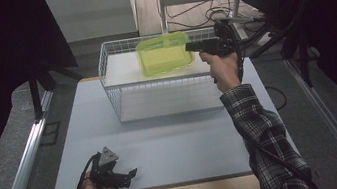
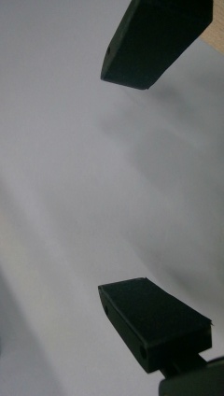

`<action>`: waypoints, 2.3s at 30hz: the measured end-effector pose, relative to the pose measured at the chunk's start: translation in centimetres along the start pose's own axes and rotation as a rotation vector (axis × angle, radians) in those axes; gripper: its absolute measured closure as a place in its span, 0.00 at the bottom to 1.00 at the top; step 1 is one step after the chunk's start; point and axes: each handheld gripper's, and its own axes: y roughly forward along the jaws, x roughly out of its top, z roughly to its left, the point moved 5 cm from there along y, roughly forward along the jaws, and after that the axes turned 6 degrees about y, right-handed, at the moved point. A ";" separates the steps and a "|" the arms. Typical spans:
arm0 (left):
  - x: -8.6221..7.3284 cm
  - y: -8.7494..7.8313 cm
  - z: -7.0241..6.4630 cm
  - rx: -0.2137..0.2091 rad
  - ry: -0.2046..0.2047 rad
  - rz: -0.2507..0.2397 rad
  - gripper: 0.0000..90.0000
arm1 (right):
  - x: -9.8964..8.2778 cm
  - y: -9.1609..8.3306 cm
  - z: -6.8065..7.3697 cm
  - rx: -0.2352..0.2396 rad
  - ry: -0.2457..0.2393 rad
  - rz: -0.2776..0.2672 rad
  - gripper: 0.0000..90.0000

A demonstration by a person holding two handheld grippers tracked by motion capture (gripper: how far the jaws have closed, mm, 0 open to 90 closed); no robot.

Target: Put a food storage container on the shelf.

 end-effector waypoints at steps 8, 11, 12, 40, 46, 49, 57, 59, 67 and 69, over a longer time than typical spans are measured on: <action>0.0 0.1 -0.1 0.000 0.006 0.007 0.02 | 0.0 1.0 -0.8 -0.036 0.007 -0.018 0.89; -0.1 0.1 -0.1 0.001 0.010 0.013 0.02 | -0.1 1.1 -0.8 -0.041 0.000 -0.019 0.88; -0.1 0.1 -0.1 0.001 0.011 0.014 0.02 | -0.2 1.1 -0.8 -0.043 -0.002 -0.020 0.88; -0.2 0.3 -0.2 -0.005 0.020 0.024 0.02 | -0.1 2.5 -1.4 -0.214 -0.202 0.019 0.67; 0.0 0.1 -0.3 -0.032 0.003 -0.005 0.02 | -0.3 2.3 -0.9 -0.191 -0.214 0.024 0.61; 0.1 -0.1 -0.1 -0.033 -0.022 -0.023 0.02 | -0.4 2.0 -0.6 -0.171 -0.221 0.027 0.55; 0.1 -0.4 0.3 -0.026 -0.062 -0.046 0.02 | -1.2 1.0 0.3 -0.136 -0.266 0.048 0.41; 0.1 -0.3 0.3 -0.020 -0.052 -0.049 0.02 | -1.5 0.7 0.5 -0.125 -0.277 0.053 0.38; 0.3 -0.3 0.2 -0.011 -0.023 -0.053 0.02 | -2.9 -0.2 1.2 -0.119 -0.340 0.082 0.28; 0.3 -0.3 0.2 -0.010 -0.024 -0.051 0.02 | -3.3 -0.3 1.4 -0.118 -0.360 0.084 0.26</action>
